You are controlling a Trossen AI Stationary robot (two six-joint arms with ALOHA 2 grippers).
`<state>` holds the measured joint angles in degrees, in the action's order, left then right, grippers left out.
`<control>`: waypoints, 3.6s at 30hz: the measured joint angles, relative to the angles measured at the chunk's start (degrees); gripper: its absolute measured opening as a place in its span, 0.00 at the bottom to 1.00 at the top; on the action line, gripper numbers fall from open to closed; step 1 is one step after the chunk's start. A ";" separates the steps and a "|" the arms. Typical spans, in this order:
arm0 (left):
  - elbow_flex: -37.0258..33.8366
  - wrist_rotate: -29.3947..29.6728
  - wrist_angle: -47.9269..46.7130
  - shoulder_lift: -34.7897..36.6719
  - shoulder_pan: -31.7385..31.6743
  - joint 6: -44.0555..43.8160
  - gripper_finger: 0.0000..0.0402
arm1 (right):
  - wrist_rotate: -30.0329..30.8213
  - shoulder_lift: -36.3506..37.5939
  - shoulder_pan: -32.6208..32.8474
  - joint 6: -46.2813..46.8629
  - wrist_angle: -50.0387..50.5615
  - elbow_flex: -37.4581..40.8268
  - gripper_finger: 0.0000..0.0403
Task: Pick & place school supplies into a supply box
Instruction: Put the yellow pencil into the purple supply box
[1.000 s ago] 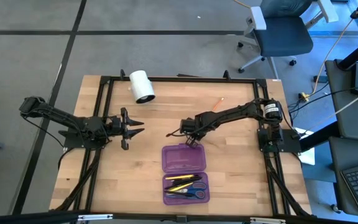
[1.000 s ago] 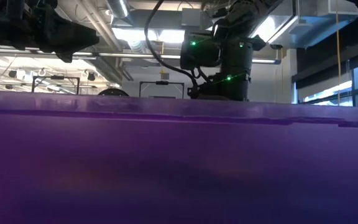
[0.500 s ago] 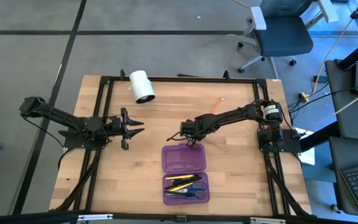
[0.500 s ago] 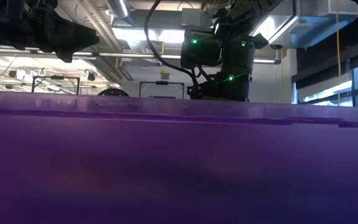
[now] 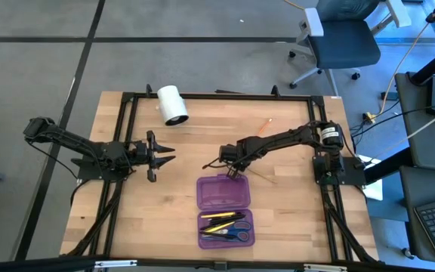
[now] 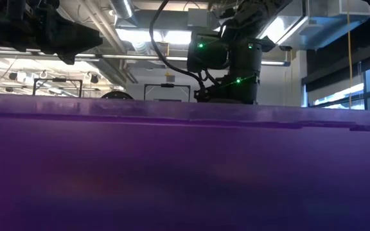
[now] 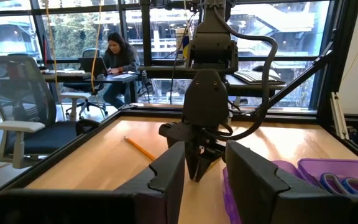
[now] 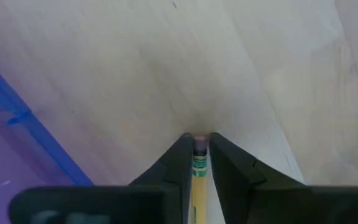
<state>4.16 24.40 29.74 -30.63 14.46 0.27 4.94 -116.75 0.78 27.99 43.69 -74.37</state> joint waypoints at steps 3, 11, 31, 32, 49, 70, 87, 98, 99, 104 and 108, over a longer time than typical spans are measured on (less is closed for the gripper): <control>0.02 0.00 0.02 0.00 0.00 -0.02 0.27 | -1.05 0.02 -0.18 0.17 0.45 -0.02 0.16; 0.00 0.00 0.02 0.00 0.00 -0.06 0.27 | -5.94 0.07 -2.15 -1.78 0.67 -0.07 0.16; 0.00 0.00 0.02 0.01 0.00 0.00 0.28 | -4.35 0.07 -2.34 -10.26 1.63 -0.15 0.08; 0.00 0.00 0.00 0.02 0.00 0.03 0.27 | -4.24 0.08 -2.34 -10.34 1.61 -0.15 0.07; 0.00 0.00 0.02 0.02 0.00 0.02 0.27 | -2.85 2.03 -0.79 -8.97 3.74 -1.08 0.05; 0.00 -0.04 0.02 0.02 0.00 -0.02 0.27 | 0.99 2.12 1.53 -7.43 10.38 -3.32 0.07; 0.00 -0.02 0.03 0.02 0.00 0.02 0.28 | -1.56 2.27 8.01 -7.21 15.97 -16.88 0.07; 0.00 -0.04 0.03 0.02 0.00 -0.06 0.27 | -9.57 2.17 18.82 -4.79 -7.72 -21.70 0.08; 0.01 -0.04 0.02 0.01 0.00 -0.08 0.27 | -10.33 2.11 19.56 -4.02 -9.18 -21.70 0.07; 0.00 -0.46 0.02 0.01 0.04 -0.31 0.28 | -7.65 1.35 22.07 -1.11 -11.37 -21.69 0.07; 0.00 -0.52 0.02 0.00 0.04 -0.71 0.27 | -6.68 -0.15 22.43 -1.18 -13.94 -21.68 0.07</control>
<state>4.17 23.88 29.76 -30.63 14.50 -0.44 -1.74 -116.89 23.20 26.81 29.75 -96.05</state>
